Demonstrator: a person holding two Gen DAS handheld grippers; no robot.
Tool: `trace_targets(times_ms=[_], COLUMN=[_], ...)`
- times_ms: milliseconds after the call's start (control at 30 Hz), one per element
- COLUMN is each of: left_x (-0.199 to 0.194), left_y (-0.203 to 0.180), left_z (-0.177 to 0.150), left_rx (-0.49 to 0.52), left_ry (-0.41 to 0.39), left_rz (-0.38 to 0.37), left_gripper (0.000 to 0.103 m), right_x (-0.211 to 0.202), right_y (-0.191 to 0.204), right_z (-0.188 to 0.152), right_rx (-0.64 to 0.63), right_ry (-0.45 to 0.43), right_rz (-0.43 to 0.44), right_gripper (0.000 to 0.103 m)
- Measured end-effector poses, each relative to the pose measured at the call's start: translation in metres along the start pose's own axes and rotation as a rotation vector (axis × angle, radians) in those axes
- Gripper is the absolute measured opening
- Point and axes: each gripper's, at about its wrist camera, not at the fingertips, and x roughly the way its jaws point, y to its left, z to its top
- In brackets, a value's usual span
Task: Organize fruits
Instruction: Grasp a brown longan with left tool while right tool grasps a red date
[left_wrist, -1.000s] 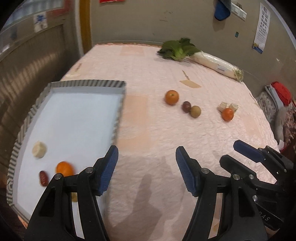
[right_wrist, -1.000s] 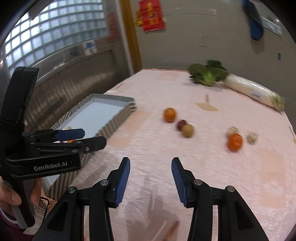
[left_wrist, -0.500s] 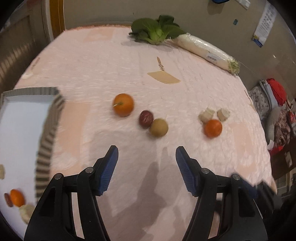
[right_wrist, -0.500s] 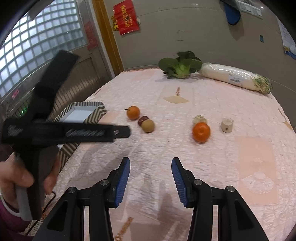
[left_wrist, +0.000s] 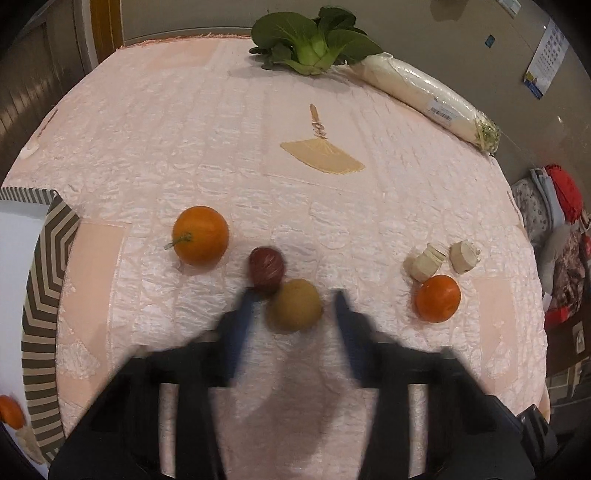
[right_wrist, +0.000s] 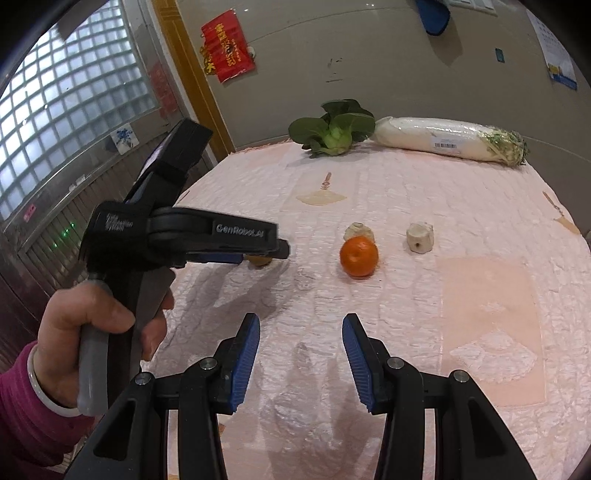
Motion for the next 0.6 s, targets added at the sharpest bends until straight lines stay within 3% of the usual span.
trace_targets(times_ms=[267,600], left_x=[-0.017,-0.070], left_y=[0.015,0.057], left_z=[-0.011,-0.056], left_rx=[-0.014,0.040], left_ry=[0.008,-0.044], left_rz=[-0.066,0.000], left_gripper=[0.027,0.027], right_x=[0.010,0.086], right_y=[0.009,0.052], right_z=[0.008,0.047], right_rx=[-0.012,-0.186], right_ry=[0.016,0.117], right_rz=[0.020,0.023], right_gripper=[0.045,0.045])
